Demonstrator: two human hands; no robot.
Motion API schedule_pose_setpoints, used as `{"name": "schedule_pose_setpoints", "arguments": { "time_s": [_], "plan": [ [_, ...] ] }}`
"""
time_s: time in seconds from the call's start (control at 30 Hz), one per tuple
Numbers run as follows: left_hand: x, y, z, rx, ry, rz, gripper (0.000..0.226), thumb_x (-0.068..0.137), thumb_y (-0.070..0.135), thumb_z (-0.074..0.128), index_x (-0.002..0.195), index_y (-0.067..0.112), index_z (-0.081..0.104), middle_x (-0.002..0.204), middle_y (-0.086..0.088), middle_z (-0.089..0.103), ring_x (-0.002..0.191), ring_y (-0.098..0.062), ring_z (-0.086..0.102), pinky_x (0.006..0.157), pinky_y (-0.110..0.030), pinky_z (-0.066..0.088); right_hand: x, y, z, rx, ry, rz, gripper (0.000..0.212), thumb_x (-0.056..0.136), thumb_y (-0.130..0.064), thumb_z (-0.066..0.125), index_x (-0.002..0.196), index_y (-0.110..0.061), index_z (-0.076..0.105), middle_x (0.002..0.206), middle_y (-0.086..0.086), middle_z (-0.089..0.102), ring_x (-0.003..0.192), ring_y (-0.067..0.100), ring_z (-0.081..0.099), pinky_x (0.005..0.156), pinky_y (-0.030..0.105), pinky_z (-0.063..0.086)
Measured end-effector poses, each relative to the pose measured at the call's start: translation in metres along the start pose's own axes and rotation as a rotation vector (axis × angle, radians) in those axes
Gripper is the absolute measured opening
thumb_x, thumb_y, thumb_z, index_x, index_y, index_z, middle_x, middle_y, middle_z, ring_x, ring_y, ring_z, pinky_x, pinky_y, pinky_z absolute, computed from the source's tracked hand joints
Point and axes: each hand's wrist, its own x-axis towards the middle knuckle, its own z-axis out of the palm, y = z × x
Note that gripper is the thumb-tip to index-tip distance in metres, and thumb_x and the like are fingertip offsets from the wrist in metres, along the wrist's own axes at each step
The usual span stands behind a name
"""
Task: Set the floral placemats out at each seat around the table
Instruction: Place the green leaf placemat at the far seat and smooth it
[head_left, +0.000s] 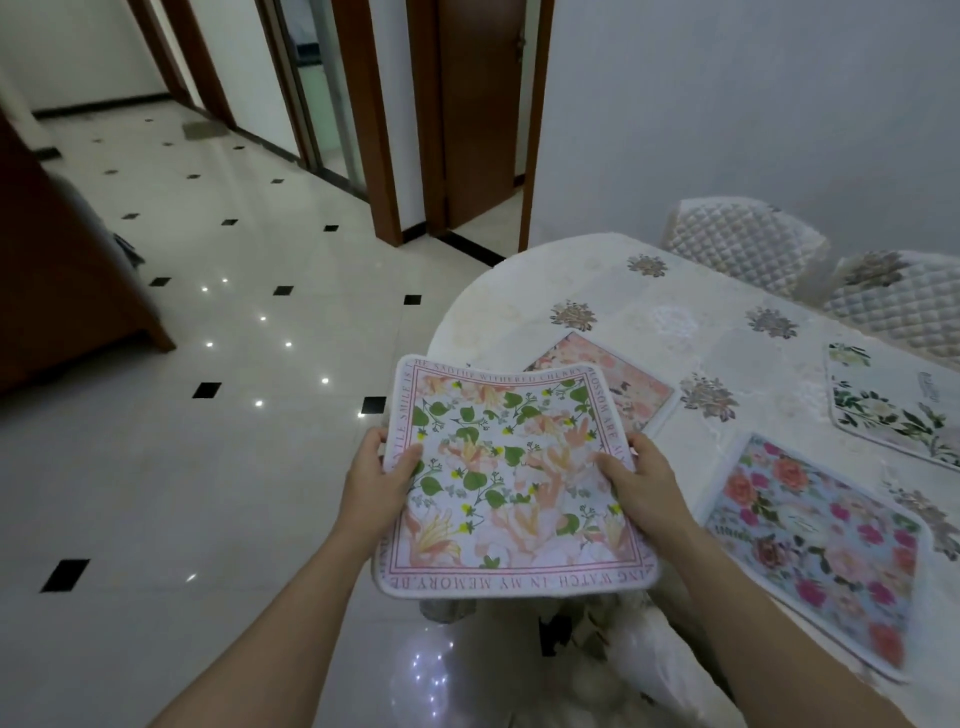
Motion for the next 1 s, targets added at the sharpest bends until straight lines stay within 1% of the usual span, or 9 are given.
{"name": "schedule_pose_setpoints", "arguments": {
  "time_s": [0.07,0.17,0.27,0.33,0.4,0.47,0.57,0.73,1.0],
  "plan": [
    [0.019,0.001,-0.008,-0.003,0.008,0.002,0.010,0.097,0.024,0.062,0.099,0.020,0.053,0.095,-0.008,0.076,0.075,-0.023,0.077,0.069,-0.048,0.063,0.015,-0.006,0.013,0.000,0.000,-0.010,0.017,0.095,-0.024,0.059,0.112,-0.023,0.055,0.102,0.005,0.071,0.080,0.025,0.073,0.073,0.052,0.060],
    [0.054,0.006,-0.016,-0.011,0.006,0.012,0.010,0.097,0.023,0.061,0.099,0.020,0.053,0.094,-0.009,0.076,0.074,-0.024,0.077,0.066,-0.045,0.063,0.044,-0.017,0.033,0.000,0.010,-0.028,0.011,0.095,-0.024,0.059,0.102,-0.031,0.054,0.098,0.007,0.071,0.079,0.029,0.073,0.072,0.055,0.060],
    [0.098,0.011,-0.020,-0.009,-0.014,0.007,0.011,0.097,0.023,0.061,0.100,0.018,0.052,0.093,-0.010,0.076,0.073,-0.026,0.077,0.066,-0.047,0.063,0.080,-0.025,0.051,0.030,0.013,-0.012,0.010,0.094,-0.026,0.059,0.103,-0.029,0.055,0.096,0.007,0.072,0.077,0.029,0.073,0.070,0.055,0.060],
    [0.130,0.013,-0.019,0.006,-0.025,0.012,0.011,0.096,0.024,0.062,0.099,0.019,0.052,0.095,-0.011,0.076,0.076,-0.027,0.077,0.070,-0.051,0.063,0.105,-0.031,0.060,0.035,0.025,-0.004,0.009,0.096,-0.023,0.058,0.104,-0.025,0.054,0.095,0.008,0.070,0.076,0.028,0.072,0.069,0.052,0.061],
    [0.161,0.018,-0.015,0.025,-0.044,0.011,0.012,0.095,0.024,0.064,0.097,0.020,0.053,0.096,-0.011,0.076,0.078,-0.028,0.076,0.072,-0.054,0.062,0.127,-0.038,0.065,0.059,0.051,0.010,0.010,0.098,-0.021,0.057,0.107,-0.022,0.053,0.094,0.006,0.068,0.074,0.025,0.072,0.064,0.043,0.061],
    [0.189,0.024,-0.009,0.043,-0.074,0.009,0.013,0.095,0.024,0.064,0.096,0.019,0.052,0.096,-0.012,0.075,0.079,-0.029,0.076,0.072,-0.055,0.062,0.144,-0.042,0.069,0.083,0.075,0.031,0.008,0.098,-0.021,0.057,0.103,-0.026,0.054,0.093,0.004,0.067,0.077,0.026,0.071,0.067,0.045,0.061],
    [0.228,0.034,0.005,0.058,-0.148,0.007,0.016,0.095,0.025,0.064,0.099,0.016,0.051,0.095,-0.014,0.075,0.077,-0.029,0.076,0.071,-0.055,0.062,0.166,-0.045,0.069,0.138,0.095,0.079,0.011,0.099,-0.022,0.056,0.101,-0.032,0.051,0.099,0.004,0.067,0.082,0.029,0.071,0.071,0.047,0.061],
    [0.277,0.047,0.043,0.068,-0.273,0.008,0.016,0.096,0.025,0.064,0.099,0.015,0.051,0.095,-0.014,0.075,0.077,-0.028,0.076,0.071,-0.054,0.062,0.193,-0.034,0.054,0.160,0.221,0.157,0.017,0.098,-0.022,0.057,0.115,-0.021,0.054,0.103,0.006,0.069,0.083,0.025,0.072,0.074,0.049,0.061],
    [0.339,0.053,0.123,0.152,-0.539,0.022,0.016,0.096,0.030,0.063,0.100,0.018,0.052,0.093,-0.010,0.077,0.076,-0.027,0.077,0.070,-0.053,0.062,0.209,-0.007,0.023,0.142,0.427,0.261,0.008,0.098,-0.023,0.057,0.104,-0.029,0.056,0.101,0.013,0.068,0.087,0.035,0.068,0.076,0.056,0.058]
  ]
}}
